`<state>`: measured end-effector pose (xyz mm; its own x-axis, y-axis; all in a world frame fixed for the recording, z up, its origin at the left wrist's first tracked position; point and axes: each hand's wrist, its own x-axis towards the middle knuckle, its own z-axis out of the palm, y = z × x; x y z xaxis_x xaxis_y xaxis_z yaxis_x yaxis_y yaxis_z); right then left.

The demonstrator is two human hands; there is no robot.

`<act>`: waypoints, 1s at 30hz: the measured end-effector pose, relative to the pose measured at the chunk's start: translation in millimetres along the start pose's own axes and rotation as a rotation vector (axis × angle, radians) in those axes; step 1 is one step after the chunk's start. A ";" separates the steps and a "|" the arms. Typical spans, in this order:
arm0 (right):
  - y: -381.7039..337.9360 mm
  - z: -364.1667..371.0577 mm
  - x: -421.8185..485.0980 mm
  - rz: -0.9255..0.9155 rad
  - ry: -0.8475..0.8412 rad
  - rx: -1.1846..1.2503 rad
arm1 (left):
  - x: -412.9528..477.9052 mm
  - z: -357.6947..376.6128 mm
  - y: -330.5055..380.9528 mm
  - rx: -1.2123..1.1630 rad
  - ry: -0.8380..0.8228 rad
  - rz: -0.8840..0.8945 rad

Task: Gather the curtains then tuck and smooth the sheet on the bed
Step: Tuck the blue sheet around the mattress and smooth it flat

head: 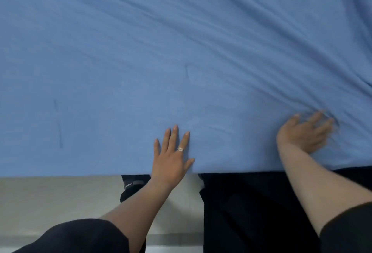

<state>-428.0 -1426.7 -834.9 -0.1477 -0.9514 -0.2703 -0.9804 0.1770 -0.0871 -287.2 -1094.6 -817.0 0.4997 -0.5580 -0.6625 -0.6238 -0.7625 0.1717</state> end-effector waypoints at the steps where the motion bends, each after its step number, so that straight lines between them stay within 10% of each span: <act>1: -15.0 -0.1 -27.3 -0.201 -0.050 -0.030 | -10.7 2.2 -12.0 -0.007 -0.025 -0.039; 10: -155.7 57.7 -311.2 -1.709 -0.443 -0.373 | -81.0 5.4 -171.2 -0.202 0.083 -0.449; 15: -222.2 77.1 -416.4 -1.671 -0.569 -0.657 | -103.4 0.5 -273.8 -0.338 0.013 -0.581; 22: -230.2 95.9 -470.7 -1.298 -0.703 -1.294 | -150.1 0.1 -339.8 -0.465 -0.196 -0.239; 30: -303.7 97.9 -593.2 -1.165 -0.760 -1.149 | -234.9 2.1 -458.6 -0.915 -0.075 -0.401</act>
<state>-29.8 -891.4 -742.0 0.3722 -0.0767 -0.9250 -0.1661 -0.9860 0.0149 -119.7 -613.1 -741.7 0.5131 -0.2062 -0.8332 0.3007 -0.8660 0.3995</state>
